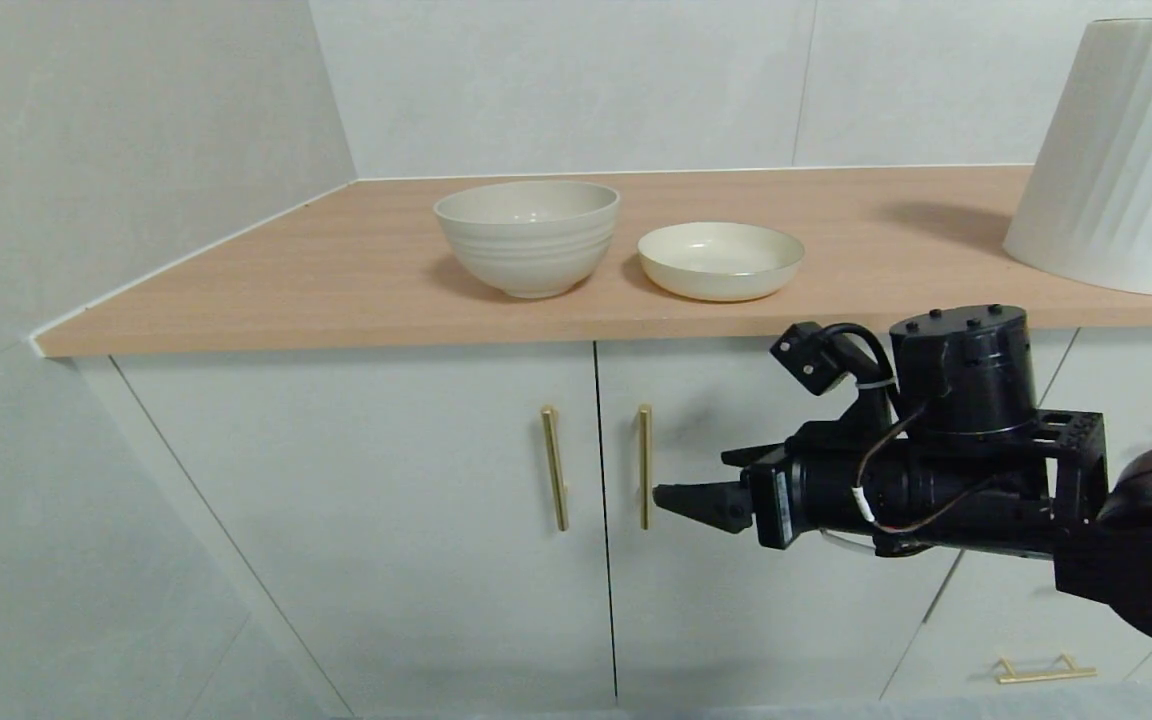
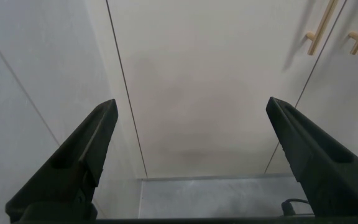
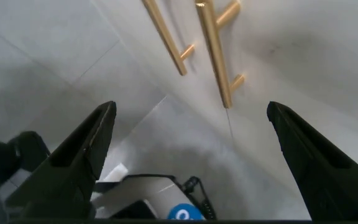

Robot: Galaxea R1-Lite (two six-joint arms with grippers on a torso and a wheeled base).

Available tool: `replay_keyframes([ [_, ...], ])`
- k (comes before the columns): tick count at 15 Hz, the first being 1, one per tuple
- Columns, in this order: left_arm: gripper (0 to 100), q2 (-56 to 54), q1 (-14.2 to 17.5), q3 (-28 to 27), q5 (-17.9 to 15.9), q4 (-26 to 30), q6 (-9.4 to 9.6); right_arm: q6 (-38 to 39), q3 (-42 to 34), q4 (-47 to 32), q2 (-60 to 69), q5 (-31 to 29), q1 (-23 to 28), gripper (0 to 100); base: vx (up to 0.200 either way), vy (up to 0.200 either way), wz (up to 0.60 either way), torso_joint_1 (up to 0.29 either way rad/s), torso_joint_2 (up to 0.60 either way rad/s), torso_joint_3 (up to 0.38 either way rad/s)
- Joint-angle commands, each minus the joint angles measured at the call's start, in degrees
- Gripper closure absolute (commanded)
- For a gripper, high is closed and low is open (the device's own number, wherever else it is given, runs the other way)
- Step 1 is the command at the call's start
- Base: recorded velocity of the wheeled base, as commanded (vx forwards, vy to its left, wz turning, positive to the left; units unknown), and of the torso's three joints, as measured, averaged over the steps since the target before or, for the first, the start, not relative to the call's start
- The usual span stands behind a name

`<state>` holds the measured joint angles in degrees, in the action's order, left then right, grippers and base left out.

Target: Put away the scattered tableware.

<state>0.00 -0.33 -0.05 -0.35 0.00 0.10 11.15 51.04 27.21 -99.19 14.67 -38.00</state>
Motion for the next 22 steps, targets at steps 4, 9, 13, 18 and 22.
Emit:
replay_keyframes([
  [4,0,0.0,0.0,0.0,0.0,0.0,-0.01,3.3,0.9,6.5,-5.0,-0.5,-1.6,0,0.000,0.000,0.00,0.000,0.00,0.000],
  [9,0,0.0,0.0,0.0,0.0,0.0,-0.01,7.0,1.0,12.7,-8.9,-1.9,-3.5,0,0.000,0.000,0.00,0.000,0.00,0.000],
  [13,0,0.0,0.0,0.0,0.0,0.0,-0.01,8.7,1.1,19.4,-12.7,-3.4,-3.9,0,0.000,0.000,0.00,0.000,0.00,0.000],
  [18,0,0.0,0.0,0.0,0.0,0.0,-0.01,11.3,1.1,23.8,-13.7,-3.6,-4.7,0,0.000,0.000,0.00,0.000,0.00,0.000],
  [22,0,0.0,0.0,0.0,0.0,0.0,-0.01,12.9,1.2,23.9,-13.7,-3.5,-5.4,0,0.000,0.000,0.00,0.000,0.00,0.000],
])
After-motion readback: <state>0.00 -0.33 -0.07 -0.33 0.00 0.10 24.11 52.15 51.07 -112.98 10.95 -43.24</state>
